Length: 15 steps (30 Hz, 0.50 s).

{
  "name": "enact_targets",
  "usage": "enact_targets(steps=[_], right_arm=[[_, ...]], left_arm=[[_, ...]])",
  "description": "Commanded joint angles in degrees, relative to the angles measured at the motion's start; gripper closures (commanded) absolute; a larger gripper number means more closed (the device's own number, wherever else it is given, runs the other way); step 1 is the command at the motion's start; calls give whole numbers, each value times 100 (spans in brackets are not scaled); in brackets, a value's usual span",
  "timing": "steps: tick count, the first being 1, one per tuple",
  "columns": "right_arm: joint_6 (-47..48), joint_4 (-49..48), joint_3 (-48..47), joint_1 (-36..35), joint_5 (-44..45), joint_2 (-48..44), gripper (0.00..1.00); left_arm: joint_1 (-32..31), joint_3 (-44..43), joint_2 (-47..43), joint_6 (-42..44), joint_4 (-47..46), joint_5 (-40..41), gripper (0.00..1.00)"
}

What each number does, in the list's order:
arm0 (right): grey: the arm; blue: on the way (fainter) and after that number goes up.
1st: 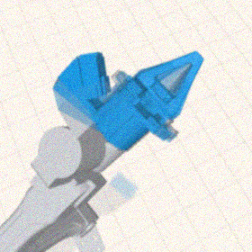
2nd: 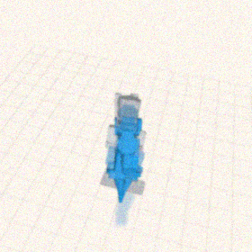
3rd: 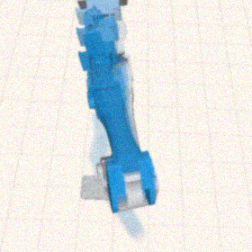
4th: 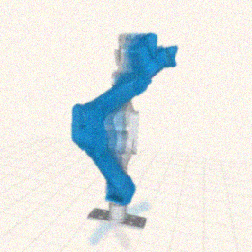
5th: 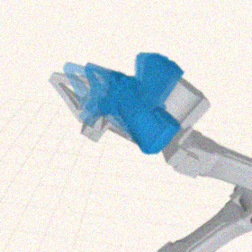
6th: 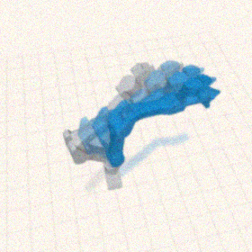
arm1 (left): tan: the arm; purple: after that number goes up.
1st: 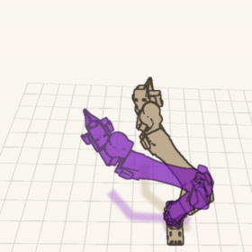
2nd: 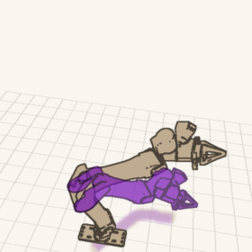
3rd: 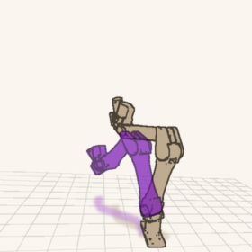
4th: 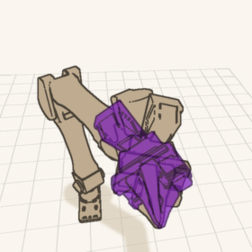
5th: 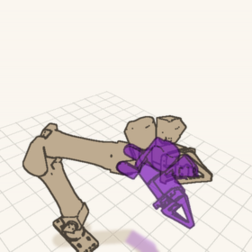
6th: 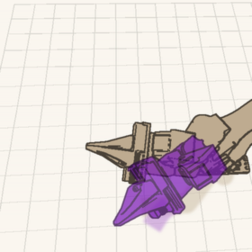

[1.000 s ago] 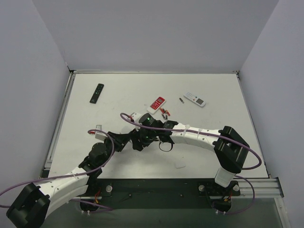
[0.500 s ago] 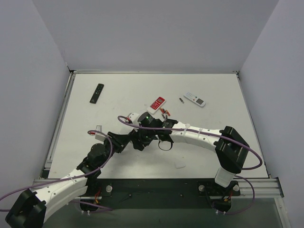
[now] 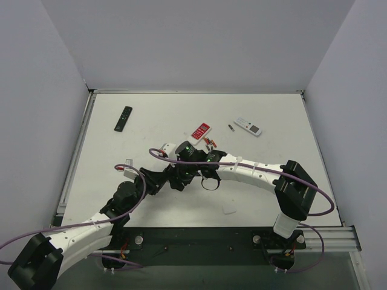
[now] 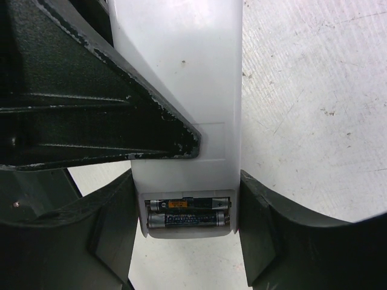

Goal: Load the batteries into the remote control
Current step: Adjust the remote control.

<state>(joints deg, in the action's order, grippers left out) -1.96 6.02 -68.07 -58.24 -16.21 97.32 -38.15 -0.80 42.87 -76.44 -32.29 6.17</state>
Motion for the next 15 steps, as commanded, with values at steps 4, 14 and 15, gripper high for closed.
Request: enact_targets(steps=[4, 14, 15], right_arm=[[160, -57, -321, -100, -356, -29, 89], [-269, 101, -172, -21, 204, -388, 47], [-366, 127, -84, 14, 301, -459, 38]], left_arm=[[-17, 502, 195, -19, -602, -134, 69], [-17, 773, -279, -494, -506, 182, 100], [-8, 809, -427, -546, -480, 252, 100]])
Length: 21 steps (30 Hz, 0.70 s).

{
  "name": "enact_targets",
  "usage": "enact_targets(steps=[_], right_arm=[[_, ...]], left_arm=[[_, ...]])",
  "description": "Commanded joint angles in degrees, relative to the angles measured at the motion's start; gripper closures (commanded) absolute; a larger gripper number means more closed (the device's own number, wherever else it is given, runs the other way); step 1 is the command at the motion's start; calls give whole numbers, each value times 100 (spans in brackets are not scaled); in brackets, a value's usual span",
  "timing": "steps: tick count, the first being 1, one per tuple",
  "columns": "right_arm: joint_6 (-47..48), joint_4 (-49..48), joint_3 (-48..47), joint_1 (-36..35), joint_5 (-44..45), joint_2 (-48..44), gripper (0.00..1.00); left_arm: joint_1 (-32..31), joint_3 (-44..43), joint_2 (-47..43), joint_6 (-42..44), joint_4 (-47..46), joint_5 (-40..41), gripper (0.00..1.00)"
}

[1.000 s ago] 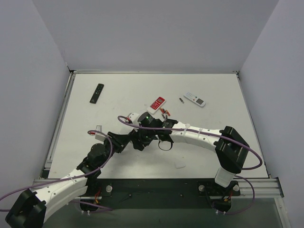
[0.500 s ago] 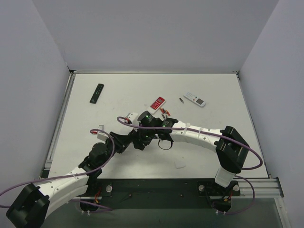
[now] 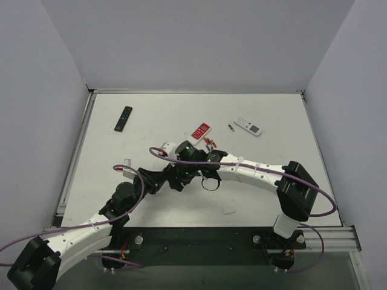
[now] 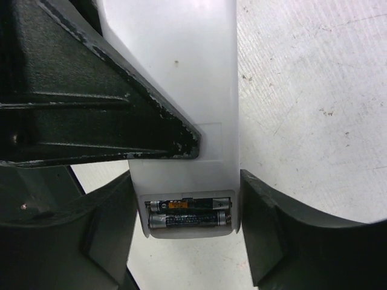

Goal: Load the batteries into the remote control
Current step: Adjust the remote control, then move the battery cover to the center of the board.

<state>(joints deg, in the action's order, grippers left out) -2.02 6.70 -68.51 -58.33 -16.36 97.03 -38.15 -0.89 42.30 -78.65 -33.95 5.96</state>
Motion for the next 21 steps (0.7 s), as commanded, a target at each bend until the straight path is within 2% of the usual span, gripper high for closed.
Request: enact_targets(steps=[1, 3, 9, 10, 13, 21], right_arm=[[-465, 173, 13, 66, 405, -518, 34], [-807, 287, 162, 137, 641, -790, 26], [-1756, 1025, 900, 366, 1459, -1608, 12], [-1853, 1374, 1049, 374, 1869, -1687, 11], [-2354, 2078, 1287, 401, 2303, -1925, 8], [-3427, 2907, 2420, 489, 2550, -2513, 10]], left_arm=[[-17, 844, -459, -404, -244, 327, 100], [-17, 897, -704, -458, -156, 459, 100], [1, 862, -1311, -519, 485, 643, 100], [1, 853, -1365, -528, 538, 661, 100], [-8, 844, -1506, -555, 688, 705, 100], [1, 844, -1445, -625, 715, 705, 100]])
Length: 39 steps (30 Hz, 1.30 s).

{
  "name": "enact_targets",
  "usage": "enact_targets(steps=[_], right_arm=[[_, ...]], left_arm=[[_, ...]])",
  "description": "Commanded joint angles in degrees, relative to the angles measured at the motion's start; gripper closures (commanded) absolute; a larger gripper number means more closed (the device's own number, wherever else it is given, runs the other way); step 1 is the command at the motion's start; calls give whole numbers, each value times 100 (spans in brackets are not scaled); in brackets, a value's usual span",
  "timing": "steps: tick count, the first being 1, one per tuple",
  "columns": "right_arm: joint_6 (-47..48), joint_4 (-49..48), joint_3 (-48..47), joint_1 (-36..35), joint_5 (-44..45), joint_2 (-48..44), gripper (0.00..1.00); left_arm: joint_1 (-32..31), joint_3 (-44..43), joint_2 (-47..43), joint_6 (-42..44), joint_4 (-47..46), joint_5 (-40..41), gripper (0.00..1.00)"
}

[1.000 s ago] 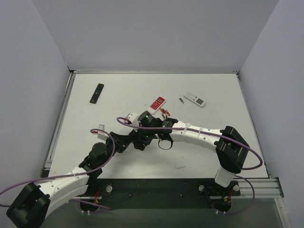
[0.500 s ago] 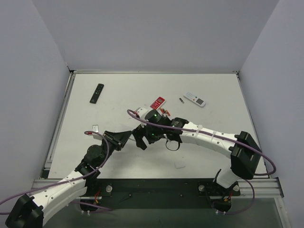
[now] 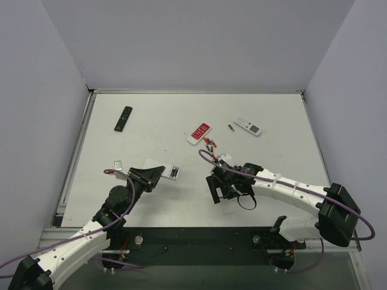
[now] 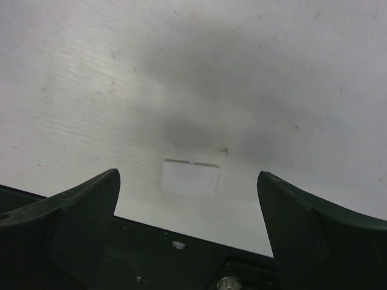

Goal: Load the batteries into the remote control
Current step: Move the battery cover to the center of the board.

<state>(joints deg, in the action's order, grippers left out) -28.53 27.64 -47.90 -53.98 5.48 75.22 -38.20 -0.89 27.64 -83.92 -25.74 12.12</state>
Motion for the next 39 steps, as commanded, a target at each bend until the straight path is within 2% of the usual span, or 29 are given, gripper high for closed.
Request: enact_targets(steps=[1, 9, 16, 21, 31, 34, 39], right_arm=[[-846, 909, 430, 63, 349, -359, 10], [-1058, 752, 931, 45, -133, -403, 16], [-987, 260, 1037, -25, -503, -8, 23], [-1040, 163, 1107, -60, -495, 133, 24], [-917, 14, 1002, -201, -504, 616, 39], [-829, -13, 949, -219, -504, 713, 46], [-470, -109, 721, -254, -495, 897, 67]], left_arm=[[-4, 836, 31, -98, -116, 80, 100], [5, 844, 66, -116, -125, 54, 100], [5, 844, 75, -142, -116, 19, 100], [-4, 836, 84, -160, -98, 19, 100], [-4, 844, 84, -177, -98, 19, 100], [-4, 836, 84, -177, -89, 19, 100], [-4, 844, 66, -169, -72, 10, 100]])
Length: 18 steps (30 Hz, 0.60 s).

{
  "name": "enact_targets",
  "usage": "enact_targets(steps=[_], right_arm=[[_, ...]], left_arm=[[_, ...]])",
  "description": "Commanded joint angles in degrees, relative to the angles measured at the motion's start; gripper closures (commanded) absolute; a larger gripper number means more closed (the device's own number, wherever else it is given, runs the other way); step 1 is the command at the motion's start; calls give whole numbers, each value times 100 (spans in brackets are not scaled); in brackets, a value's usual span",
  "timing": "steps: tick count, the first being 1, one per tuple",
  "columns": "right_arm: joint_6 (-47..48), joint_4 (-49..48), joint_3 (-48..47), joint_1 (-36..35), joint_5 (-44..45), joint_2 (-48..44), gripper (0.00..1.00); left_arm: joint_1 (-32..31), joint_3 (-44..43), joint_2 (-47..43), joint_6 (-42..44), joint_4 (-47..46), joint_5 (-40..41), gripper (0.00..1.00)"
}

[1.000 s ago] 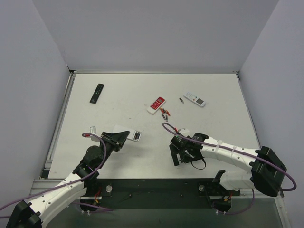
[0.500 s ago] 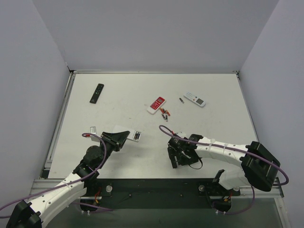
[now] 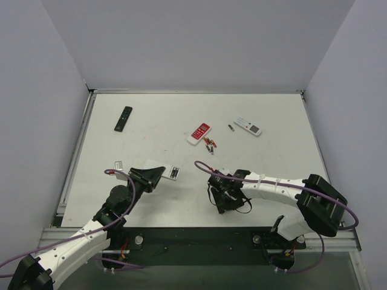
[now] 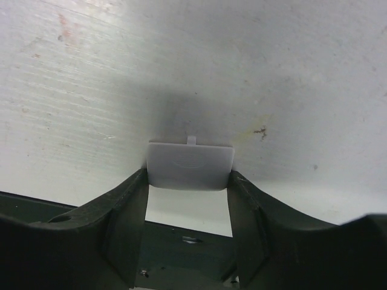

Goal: Load the batteries into the remote control
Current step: Move the battery cover to the center of the board.

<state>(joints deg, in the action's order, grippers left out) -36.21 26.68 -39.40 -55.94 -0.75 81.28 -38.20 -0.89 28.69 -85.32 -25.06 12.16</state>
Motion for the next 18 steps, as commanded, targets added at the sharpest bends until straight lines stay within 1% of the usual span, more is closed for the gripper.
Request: enact_targets(steps=[1, 2, 5, 8, 10, 11, 12, 15, 16, 17, 18], right_arm=[[403, -39, -217, -57, 128, 406, 71], [534, -66, -383, -92, 128, 450, 74], [1105, -163, -892, -92, 155, 766, 78], [1782, -215, -1297, -84, 119, 1205, 79], [2290, -294, -1649, -57, -152, 1574, 78], [2450, -295, -1781, -57, -388, 1706, 77], [2565, -260, -2008, -48, -486, 1960, 76], [2891, -198, -2343, -57, -706, 2312, 71], [2926, -181, -2397, -74, -716, 2366, 69], [2961, -189, -2449, -75, -707, 2410, 62], [2961, -180, -2476, -83, -681, 2437, 59]], left_arm=[[-4, 836, -39, -29, -140, 5, 100], [5, 836, -47, -29, -131, -3, 100], [-4, 836, -109, -20, -87, -3, 100], [5, 827, -196, 6, -26, -12, 100], [-4, 818, -249, 24, 27, -12, 100], [-4, 818, -328, 24, 114, -12, 100], [-4, 809, -363, 24, 159, -12, 100], [5, 809, -539, 42, 326, -21, 100], [5, 809, -574, 42, 378, -12, 100], [5, 801, -670, 42, 475, -12, 100], [-4, 800, -715, 50, 537, 5, 100]])
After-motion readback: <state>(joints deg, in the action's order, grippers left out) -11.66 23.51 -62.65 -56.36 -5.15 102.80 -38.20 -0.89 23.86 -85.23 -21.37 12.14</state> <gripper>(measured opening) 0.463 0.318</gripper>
